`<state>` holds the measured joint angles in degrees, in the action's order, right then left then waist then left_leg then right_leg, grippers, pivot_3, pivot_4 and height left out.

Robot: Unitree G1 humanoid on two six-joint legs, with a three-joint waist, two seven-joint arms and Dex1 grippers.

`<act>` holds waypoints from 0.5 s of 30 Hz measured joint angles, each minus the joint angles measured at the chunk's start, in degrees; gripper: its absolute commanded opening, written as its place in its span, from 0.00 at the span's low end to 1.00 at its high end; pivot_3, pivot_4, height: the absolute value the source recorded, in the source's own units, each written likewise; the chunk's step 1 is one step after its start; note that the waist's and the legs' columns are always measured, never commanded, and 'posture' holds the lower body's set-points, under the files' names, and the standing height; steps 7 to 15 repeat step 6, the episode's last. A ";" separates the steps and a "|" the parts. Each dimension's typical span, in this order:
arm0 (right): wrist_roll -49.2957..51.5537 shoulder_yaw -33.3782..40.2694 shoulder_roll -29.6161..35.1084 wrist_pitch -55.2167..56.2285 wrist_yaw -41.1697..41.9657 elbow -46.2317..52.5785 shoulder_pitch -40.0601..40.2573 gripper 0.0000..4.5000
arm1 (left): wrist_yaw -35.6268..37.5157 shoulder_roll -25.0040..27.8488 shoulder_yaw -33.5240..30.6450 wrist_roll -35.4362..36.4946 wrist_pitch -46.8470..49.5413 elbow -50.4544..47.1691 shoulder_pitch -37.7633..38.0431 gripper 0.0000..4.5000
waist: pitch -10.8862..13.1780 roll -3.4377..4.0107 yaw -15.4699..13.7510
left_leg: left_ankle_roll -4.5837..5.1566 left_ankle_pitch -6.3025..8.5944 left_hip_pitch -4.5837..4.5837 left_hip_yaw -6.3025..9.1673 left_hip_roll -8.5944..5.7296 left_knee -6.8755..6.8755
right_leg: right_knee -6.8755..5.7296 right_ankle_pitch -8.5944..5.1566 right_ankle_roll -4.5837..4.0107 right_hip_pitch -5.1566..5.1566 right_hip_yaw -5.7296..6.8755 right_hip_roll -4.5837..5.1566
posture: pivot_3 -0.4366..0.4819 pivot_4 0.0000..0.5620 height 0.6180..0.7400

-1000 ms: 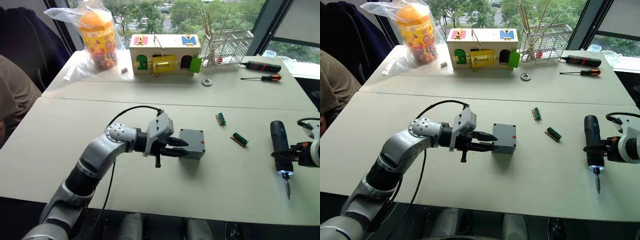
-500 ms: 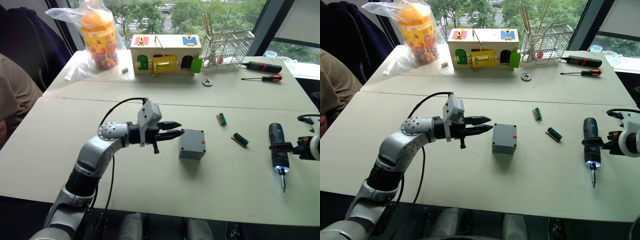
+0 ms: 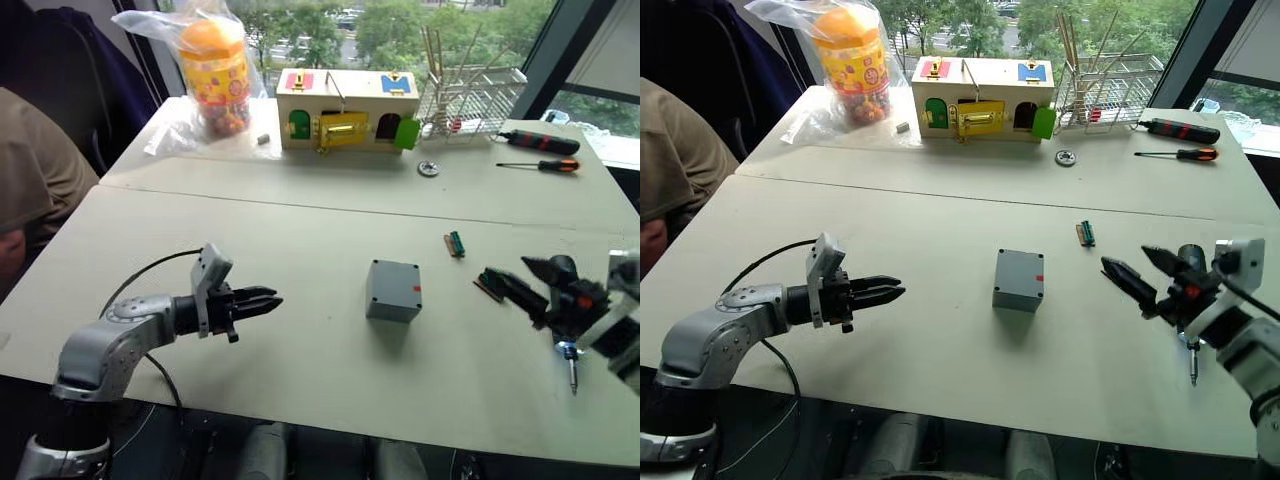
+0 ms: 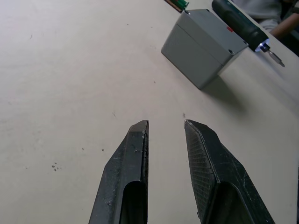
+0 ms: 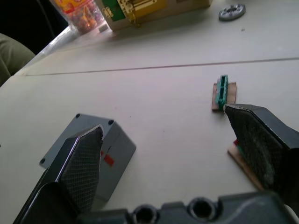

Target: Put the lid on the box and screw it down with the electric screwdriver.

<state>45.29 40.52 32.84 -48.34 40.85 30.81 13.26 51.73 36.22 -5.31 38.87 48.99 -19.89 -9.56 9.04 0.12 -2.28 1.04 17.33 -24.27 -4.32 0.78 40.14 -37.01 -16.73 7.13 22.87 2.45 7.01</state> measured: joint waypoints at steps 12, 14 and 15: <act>-1.27 -1.14 1.35 5.31 8.71 0.07 14.18 0.99 | -1.29 1.22 0.37 2.67 1.82 -7.85 9.04 0.27 | -0.06 -0.05 1.87 | 0.43 0.34 0.96 -0.10 0.15 -0.32 | 0.34 -0.13 -0.23 -0.77 -0.17 0.09 | 0.48 0.27 0.74; -1.27 -1.14 1.35 5.31 8.71 0.07 14.18 0.99 | -1.29 1.22 0.37 2.67 1.82 -7.85 9.04 0.27 | -0.06 -0.05 1.87 | 0.43 0.34 0.96 -0.10 0.15 -0.32 | 0.34 -0.13 -0.23 -0.77 -0.17 0.09 | 0.48 0.27 0.74; -1.27 -1.14 1.35 5.31 8.71 0.07 14.18 0.99 | -1.29 1.22 0.37 2.67 1.82 -7.85 9.04 0.27 | -0.06 -0.05 1.87 | 0.43 0.34 0.96 -0.10 0.15 -0.32 | 0.34 -0.13 -0.23 -0.77 -0.17 0.09 | 0.48 0.27 0.74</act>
